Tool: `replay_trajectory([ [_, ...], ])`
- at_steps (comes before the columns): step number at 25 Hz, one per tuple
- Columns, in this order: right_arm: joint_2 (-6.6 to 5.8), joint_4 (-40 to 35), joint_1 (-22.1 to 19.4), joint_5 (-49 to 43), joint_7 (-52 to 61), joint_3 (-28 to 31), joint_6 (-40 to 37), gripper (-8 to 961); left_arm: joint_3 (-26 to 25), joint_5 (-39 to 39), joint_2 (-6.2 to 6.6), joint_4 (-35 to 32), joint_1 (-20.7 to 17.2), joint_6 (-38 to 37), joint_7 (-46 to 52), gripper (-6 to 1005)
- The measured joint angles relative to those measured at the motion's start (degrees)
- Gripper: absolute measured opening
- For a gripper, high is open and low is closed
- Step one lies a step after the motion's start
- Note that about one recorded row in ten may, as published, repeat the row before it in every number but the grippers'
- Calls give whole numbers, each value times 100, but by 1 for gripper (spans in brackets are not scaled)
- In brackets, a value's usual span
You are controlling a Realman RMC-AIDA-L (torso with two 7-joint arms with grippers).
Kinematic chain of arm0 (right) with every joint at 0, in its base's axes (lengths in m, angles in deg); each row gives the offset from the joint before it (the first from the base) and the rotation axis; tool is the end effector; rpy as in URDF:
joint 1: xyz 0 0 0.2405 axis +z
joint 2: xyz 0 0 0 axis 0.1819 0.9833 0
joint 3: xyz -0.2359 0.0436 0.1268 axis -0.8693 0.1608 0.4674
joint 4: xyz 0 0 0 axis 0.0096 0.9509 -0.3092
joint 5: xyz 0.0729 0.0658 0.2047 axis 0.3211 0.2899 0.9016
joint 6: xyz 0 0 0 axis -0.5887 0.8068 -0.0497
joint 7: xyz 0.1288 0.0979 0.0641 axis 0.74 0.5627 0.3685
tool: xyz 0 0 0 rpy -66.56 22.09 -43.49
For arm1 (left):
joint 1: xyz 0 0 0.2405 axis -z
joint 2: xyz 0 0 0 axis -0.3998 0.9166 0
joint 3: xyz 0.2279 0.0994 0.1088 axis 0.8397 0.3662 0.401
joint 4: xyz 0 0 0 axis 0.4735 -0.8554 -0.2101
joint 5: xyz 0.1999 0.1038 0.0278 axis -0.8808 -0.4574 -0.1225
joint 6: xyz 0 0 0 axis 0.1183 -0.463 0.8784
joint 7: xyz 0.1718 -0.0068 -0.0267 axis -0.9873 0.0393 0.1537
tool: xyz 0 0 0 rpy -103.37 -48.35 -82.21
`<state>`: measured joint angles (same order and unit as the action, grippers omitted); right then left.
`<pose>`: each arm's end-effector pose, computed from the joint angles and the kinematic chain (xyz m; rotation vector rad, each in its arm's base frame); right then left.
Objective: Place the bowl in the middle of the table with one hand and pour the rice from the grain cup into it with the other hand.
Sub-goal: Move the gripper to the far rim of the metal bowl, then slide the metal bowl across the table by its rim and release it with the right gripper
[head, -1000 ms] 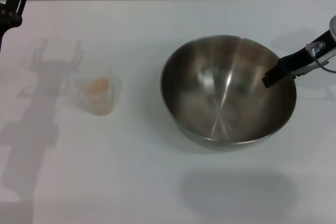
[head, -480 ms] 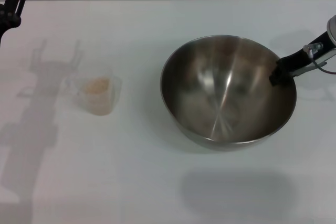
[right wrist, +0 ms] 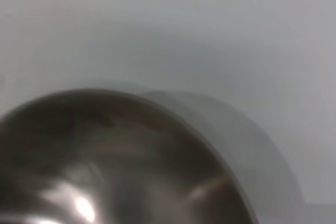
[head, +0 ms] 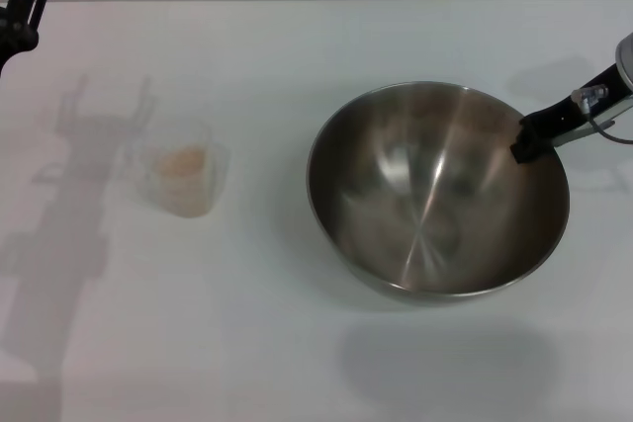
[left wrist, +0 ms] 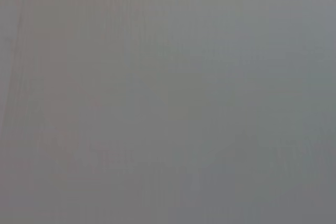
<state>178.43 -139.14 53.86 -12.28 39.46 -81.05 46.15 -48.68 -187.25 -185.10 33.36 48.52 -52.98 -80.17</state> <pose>0.2376 0.4231 0.0023 -2.2934 1.4620 -0.3683 -0.2885 0.3621 -0.0028 -1.3929 -0.2281 -0.8989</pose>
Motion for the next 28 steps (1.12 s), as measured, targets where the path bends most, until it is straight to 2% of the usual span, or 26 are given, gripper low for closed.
replay_trajectory([
  [2, 23, -226, -18, 62, -33, 131, -85, 19, 0, 0, 0, 0, 0, -16, 0, 776],
  [9, 36, -332, 149, 497, -129, 227, -272, 29, 0, -2, 0, 0, 0, -40, 0, 772],
  [12, 113, -7, 423, 575, -226, 193, -495, 34, 0, -5, 0, 0, 0, -55, 3, 771],
  [19, 185, 723, 821, 574, -352, 176, -723, 45, 0, -17, 0, 0, -9, -181, 19, 767],
  [22, 198, 1113, 935, 552, -391, 167, -854, 49, 0, -23, 0, 0, -33, -188, 37, 765],
  [28, 204, 1180, 920, 544, -389, -2, -919, 58, 0, -35, 0, 17, -60, -198, 41, 762],
])
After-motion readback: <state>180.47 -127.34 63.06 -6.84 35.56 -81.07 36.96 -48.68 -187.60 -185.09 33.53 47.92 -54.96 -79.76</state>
